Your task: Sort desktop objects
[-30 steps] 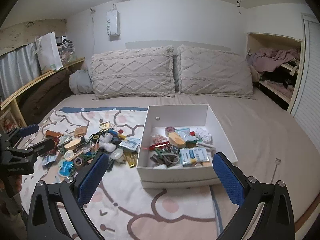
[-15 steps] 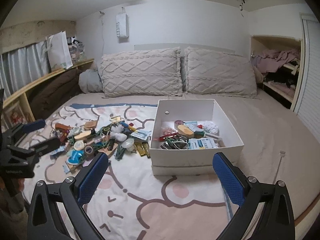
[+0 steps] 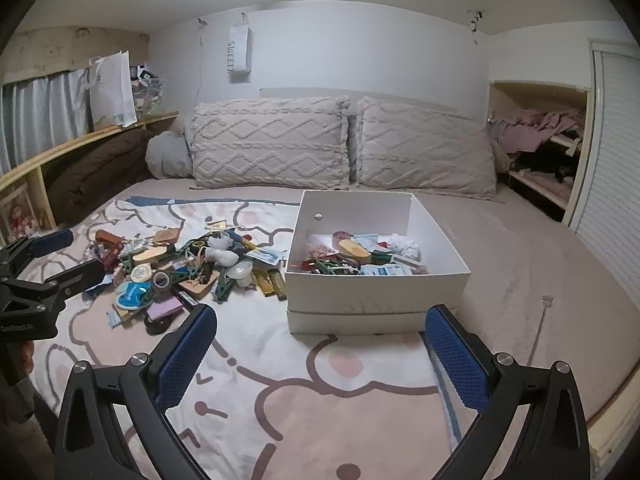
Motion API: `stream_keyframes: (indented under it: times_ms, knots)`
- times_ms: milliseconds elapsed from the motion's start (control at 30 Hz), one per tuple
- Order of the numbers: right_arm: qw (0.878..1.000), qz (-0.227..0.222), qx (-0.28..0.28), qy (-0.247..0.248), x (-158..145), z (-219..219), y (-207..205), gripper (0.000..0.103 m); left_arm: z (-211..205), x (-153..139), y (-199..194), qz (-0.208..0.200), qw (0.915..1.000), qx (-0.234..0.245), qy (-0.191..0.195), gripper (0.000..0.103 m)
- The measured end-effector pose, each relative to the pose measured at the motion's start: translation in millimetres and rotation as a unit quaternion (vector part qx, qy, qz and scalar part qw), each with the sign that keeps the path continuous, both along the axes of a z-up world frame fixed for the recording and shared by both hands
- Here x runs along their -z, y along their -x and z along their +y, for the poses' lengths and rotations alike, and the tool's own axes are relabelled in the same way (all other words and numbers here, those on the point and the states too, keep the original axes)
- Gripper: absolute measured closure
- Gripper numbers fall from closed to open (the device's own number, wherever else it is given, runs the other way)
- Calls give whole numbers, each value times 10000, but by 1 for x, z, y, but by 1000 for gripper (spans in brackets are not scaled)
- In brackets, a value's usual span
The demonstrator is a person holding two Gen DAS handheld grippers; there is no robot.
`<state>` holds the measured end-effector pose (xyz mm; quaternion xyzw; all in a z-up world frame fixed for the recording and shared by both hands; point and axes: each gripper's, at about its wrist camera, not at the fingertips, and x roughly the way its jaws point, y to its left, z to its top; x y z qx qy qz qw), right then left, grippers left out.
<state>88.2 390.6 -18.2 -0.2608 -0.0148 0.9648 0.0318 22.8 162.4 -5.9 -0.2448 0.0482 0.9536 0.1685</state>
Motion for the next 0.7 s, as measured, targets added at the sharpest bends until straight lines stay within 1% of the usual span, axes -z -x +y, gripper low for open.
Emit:
stream_keyframes:
  times_ms: [167,500,700]
  knots:
    - [9999,30,-5,-142,6,-10,-2,0,1,7,-1,-21,10000,-34,60,0]
    - [10000,-37,20,-16,20,-16,-3,0,-1,10,-6,9,10000,-25,60,0]
    - [10000,-25,85,-17,22,-16,-7,0,-3,11,-8,-14,10000,11,5,0]
